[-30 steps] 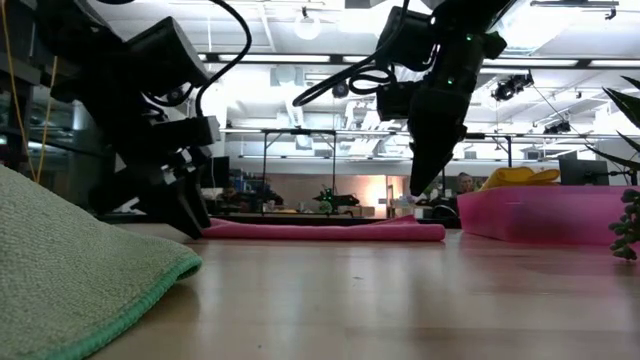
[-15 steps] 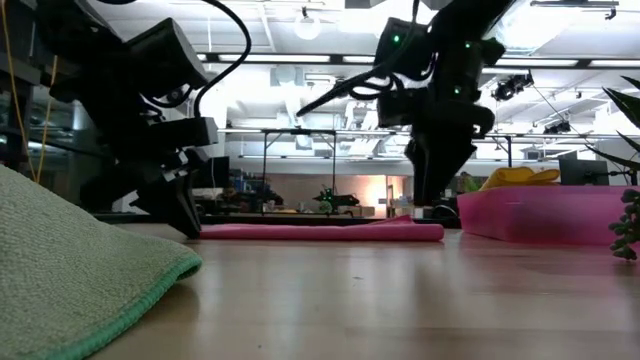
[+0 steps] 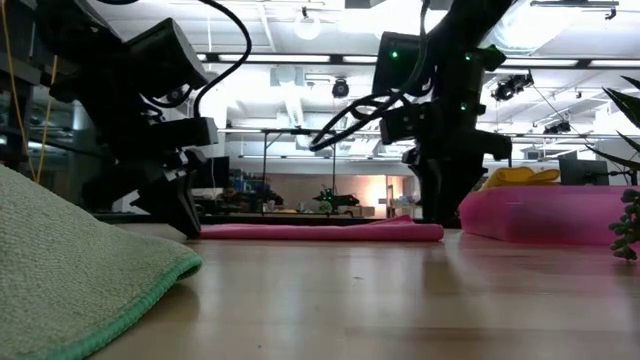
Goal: Fold microfiber towels
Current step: Fold the pink microfiber cloth
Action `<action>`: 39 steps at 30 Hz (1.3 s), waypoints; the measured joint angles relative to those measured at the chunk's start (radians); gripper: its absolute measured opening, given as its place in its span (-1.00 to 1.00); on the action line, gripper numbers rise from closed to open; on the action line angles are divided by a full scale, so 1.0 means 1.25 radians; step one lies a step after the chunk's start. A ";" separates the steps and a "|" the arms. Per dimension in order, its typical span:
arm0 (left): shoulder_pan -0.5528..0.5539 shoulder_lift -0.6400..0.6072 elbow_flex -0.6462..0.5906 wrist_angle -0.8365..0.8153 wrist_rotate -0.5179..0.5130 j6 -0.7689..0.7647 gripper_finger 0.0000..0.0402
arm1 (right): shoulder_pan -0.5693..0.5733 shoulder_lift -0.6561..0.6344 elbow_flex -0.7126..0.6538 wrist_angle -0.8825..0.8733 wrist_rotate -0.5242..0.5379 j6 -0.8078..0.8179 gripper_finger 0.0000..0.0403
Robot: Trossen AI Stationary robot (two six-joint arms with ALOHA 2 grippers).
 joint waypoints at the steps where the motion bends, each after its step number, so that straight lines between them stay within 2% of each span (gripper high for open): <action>1: 0.000 0.000 0.000 0.000 0.000 0.000 -1.00 | 0.003 0.000 0.000 -0.001 0.000 0.000 -0.23; 8: 0.000 0.000 0.000 0.000 0.000 0.000 -1.00 | 0.008 0.033 0.000 -0.006 0.046 0.001 -0.44; 20: 0.001 0.000 0.000 -0.001 0.009 -0.002 -1.00 | 0.012 0.066 0.003 -0.006 0.061 0.072 -0.48; 23: 0.002 0.000 0.000 -0.001 0.030 -0.026 -1.00 | 0.011 0.066 0.003 -0.006 0.050 0.093 -0.62; 25: 0.005 -0.001 0.000 -0.003 0.064 -0.056 -1.00 | 0.011 0.066 0.003 -0.007 0.021 0.116 -0.85; 27: 0.004 -0.001 0.000 -0.004 0.095 -0.095 -1.00 | 0.009 0.066 0.004 -0.002 -0.026 0.139 -0.95; 34: 0.002 -0.064 -0.003 -0.072 0.254 -0.240 -1.00 | 0.013 0.054 -0.001 -0.006 -0.234 0.239 -0.97; 39: 0.003 -0.156 -0.003 -0.179 0.302 -0.306 -1.00 | 0.005 0.025 0.000 -0.014 -0.271 0.280 -0.99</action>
